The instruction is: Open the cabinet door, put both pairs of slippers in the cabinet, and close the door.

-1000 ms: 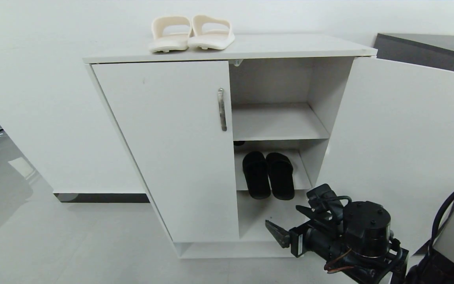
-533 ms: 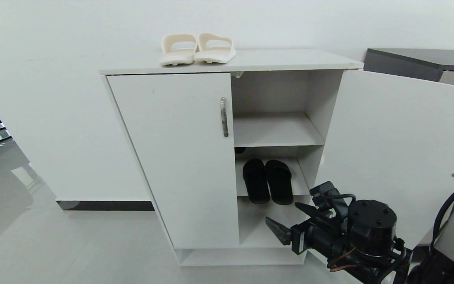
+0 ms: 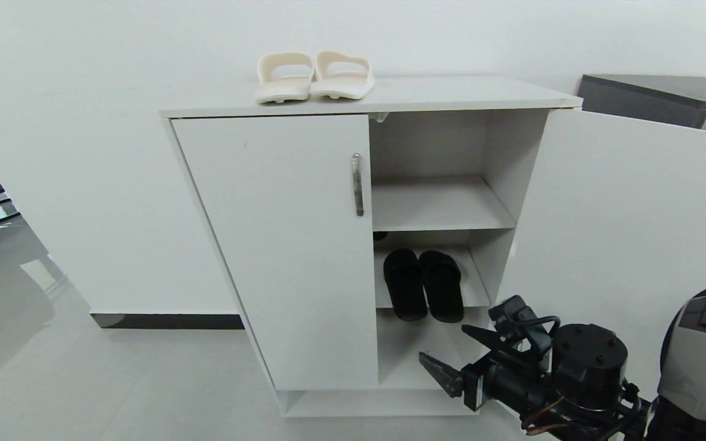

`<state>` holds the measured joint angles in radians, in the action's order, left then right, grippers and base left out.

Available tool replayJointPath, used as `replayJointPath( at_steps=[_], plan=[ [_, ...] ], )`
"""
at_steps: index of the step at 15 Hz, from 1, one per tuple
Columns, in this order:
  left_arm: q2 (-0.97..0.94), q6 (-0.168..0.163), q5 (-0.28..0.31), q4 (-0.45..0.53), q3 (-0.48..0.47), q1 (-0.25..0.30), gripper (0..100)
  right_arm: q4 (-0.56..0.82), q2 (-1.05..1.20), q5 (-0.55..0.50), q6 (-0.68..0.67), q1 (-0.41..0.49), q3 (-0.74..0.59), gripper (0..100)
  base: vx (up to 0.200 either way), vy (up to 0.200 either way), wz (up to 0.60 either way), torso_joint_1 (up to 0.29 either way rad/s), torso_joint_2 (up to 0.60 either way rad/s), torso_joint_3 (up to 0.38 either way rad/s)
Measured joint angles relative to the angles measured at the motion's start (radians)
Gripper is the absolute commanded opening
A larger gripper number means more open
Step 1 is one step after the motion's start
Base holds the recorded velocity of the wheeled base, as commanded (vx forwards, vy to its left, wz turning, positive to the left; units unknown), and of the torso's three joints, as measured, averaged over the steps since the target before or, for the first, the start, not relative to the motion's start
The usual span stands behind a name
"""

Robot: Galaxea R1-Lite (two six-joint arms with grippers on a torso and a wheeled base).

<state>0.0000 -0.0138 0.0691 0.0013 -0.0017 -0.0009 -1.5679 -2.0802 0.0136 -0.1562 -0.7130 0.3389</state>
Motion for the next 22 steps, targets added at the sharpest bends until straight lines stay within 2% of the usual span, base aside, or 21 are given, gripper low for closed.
replayJointPath(
  at_steps=[7, 14, 22],
  plan=[
    [0.0, 0.001, 0.0, 0.0, 0.0, 0.0, 0, -0.002, -0.014, 0.002, 0.003, -0.007, -0.013, 100, 0.0, 0.2, 0.0, 0.0, 0.0, 0.002],
    [0.0, 0.003, 0.0, 0.0, 0.0, 0.0, 0, -0.002, -0.024, 0.019, 0.036, -0.011, -0.031, 100, 0.0, 0.0, 0.0, 0.0, 0.0, 0.0],
    [0.0, 0.006, -0.001, 0.0, 0.0, 0.0, 0, -0.001, -0.031, 0.024, 0.058, -0.021, -0.05, 100, 0.2, 0.0, 0.0, 0.001, 0.0, 0.002]
  ],
)
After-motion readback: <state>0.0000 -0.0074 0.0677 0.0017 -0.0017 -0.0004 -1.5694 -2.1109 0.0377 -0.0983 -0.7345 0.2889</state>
